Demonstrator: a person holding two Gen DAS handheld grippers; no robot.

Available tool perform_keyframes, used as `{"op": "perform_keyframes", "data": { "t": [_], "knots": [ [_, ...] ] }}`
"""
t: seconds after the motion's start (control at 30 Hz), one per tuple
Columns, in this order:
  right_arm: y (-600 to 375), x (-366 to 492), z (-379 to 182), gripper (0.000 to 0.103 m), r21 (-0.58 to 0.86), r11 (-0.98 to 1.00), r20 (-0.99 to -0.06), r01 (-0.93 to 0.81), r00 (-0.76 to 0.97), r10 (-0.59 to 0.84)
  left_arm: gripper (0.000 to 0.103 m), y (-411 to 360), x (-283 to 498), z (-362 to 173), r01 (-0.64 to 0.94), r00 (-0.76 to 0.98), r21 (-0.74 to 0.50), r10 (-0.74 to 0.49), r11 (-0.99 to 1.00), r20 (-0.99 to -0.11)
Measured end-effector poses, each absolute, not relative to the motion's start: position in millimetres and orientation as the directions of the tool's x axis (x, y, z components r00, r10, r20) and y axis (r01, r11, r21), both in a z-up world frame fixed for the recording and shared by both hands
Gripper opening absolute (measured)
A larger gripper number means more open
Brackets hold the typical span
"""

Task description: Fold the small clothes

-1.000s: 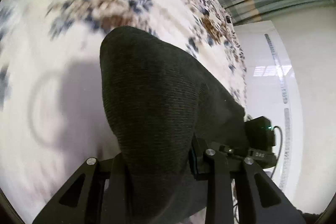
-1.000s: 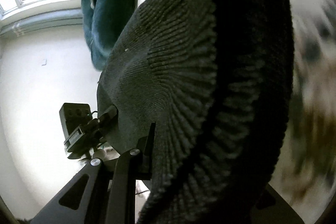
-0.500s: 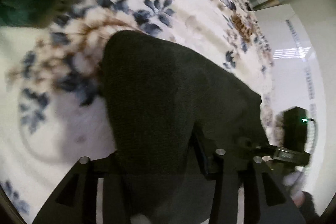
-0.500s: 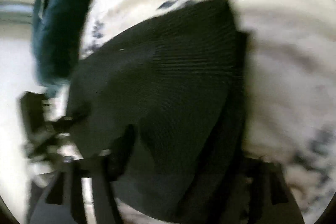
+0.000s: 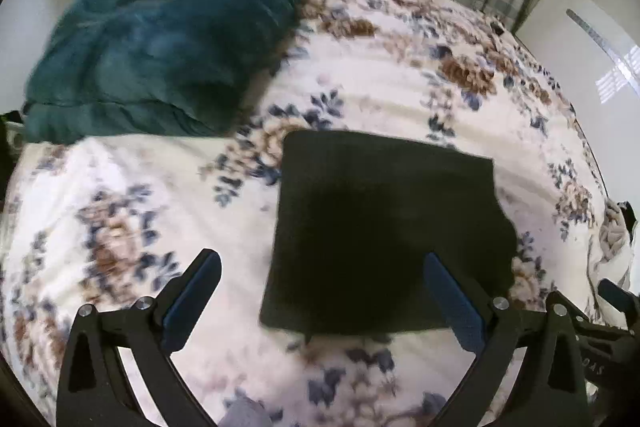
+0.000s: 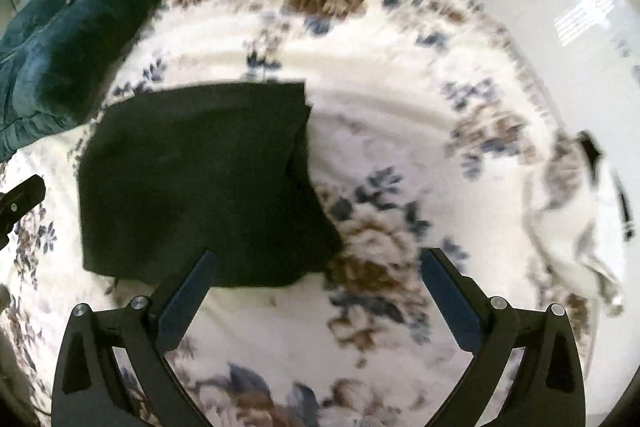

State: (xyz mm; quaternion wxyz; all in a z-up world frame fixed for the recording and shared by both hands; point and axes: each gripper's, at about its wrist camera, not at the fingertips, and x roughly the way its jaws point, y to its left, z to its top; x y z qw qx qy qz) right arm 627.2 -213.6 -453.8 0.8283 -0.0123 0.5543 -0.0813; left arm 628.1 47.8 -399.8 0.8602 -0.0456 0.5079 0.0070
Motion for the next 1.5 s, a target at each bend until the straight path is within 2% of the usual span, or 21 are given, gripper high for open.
{"op": "perform_keyframes", "data": {
  "t": [0.37, 0.67, 0.8, 1.07, 1.5],
  "knots": [
    [-211.3, 511.6, -261.3, 0.103, -0.151, 0.980, -0.812, 0.130, 0.548, -0.198, 0.103, 27.3, 517.8, -242.4, -0.078, 0.597, 0.022, 0.065, 0.997, -0.800],
    [-213.5, 401.0, -113.6, 0.103, -0.132, 0.984, -0.723, 0.122, 0.667, -0.180, 0.103, 7.0, 427.3, -129.3, -0.033, 0.670, -0.012, 0.013, 0.999, -0.742],
    [-215.7, 359.5, -66.8, 0.103, -0.117, 0.986, -0.680, 0.122, 0.714, -0.169, 0.103, 0.1, 392.8, -90.5, -0.035, 0.702, -0.023, 0.008, 0.999, -0.712],
    [-222.0, 293.6, -15.7, 0.103, -0.098, 0.989, -0.632, 0.111, 0.761, -0.148, 0.103, -14.0, 340.2, -52.3, -0.044, 0.719, -0.034, 0.008, 0.998, -0.695],
    [-229.0, 239.8, 13.5, 0.103, -0.087, 0.992, -0.598, 0.091, 0.792, -0.125, 0.103, -18.6, 295.5, -30.7, -0.062, 0.725, -0.032, 0.023, 0.998, -0.689]
  ]
}}
